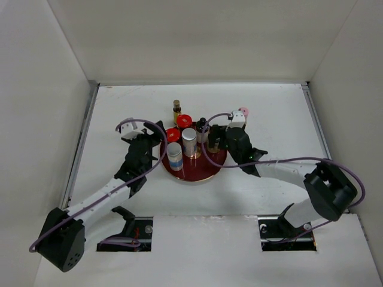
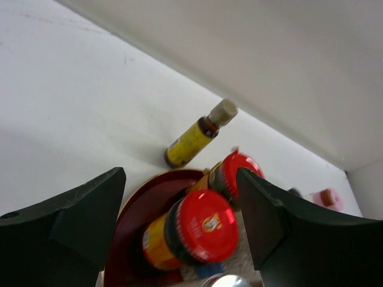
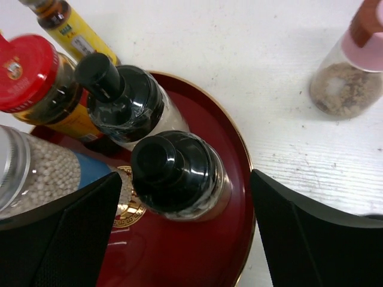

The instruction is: Organize the condiment bottles

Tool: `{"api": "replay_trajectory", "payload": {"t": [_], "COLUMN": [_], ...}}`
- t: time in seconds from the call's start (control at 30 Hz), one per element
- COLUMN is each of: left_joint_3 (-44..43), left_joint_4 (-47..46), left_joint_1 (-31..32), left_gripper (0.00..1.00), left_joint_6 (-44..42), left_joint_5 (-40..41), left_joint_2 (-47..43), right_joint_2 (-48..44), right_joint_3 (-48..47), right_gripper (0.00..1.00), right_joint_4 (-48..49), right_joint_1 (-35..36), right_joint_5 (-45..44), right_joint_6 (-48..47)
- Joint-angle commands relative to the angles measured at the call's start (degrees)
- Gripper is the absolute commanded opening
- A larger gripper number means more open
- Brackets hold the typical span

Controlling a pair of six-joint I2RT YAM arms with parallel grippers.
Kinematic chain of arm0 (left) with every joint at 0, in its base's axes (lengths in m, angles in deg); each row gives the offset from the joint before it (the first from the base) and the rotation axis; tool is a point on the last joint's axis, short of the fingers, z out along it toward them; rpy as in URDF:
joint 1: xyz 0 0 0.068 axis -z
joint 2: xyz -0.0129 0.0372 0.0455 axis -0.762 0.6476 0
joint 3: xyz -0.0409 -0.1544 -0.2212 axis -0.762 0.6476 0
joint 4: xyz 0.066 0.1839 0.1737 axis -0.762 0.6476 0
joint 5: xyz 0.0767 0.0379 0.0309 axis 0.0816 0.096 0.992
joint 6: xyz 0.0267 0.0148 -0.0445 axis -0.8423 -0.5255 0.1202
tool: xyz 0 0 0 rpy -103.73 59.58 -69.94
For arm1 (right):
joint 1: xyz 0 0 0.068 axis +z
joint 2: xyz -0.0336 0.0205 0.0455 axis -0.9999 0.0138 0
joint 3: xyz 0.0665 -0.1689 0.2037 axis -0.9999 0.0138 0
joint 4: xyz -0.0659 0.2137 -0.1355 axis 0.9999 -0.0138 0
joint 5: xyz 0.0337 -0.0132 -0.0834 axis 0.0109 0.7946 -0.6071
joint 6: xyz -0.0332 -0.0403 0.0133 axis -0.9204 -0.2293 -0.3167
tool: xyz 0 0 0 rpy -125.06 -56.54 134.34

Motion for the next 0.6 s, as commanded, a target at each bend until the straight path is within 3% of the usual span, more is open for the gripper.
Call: {"api": "replay_trajectory", "payload": {"t": [0.0, 0.13, 0.2, 0.27, 0.33, 0.43, 0.57], "left_joint_3": [-9.3, -21.3, -26.7, -30.9, -34.7, -40.8, -48.4], "left_joint_4": [4.0, 12.9, 15.9, 17.7, 19.0, 22.6, 26.5], "left_joint_1": [-0.4, -1.3, -1.7, -2.1, -2.5, -3.8, -4.3], "left_gripper": [0.75, 0.78, 0.76, 0.71, 0.64, 0.62, 0.61], "left_joint_6": [-2.0, -6.7, -9.3, -11.3, -13.2, -15.0, -17.2], "left_joint_5": [0.7, -3.3, -4.6, -6.1, -7.6, -9.2, -11.3], "left_joint_2": [2.8, 10.7, 15.9, 20.3, 24.5, 30.4, 36.8], "right_joint_2": [-6.1, -12.3, -15.3, -16.9, -18.5, -20.4, -20.6], "right_joint_3": [1.2, 4.8, 6.6, 8.2, 9.9, 11.5, 12.0], "right_gripper": [0.92, 0.88, 0.7, 0.42, 0.29, 0.3, 0.45], "right_joint_4": [2.1, 1.8, 2.3, 3.2, 4.8, 5.8, 5.9], "right_joint_1": [0.8, 1.1, 1.1, 1.2, 1.3, 1.2, 0.8], "right_joint_5": [-2.1, -3.1, -2.7, -1.8, -1.5, -1.6, -0.1], "right_joint_6": [1.3, 2.5, 4.0, 4.9, 5.4, 6.3, 6.5]}}
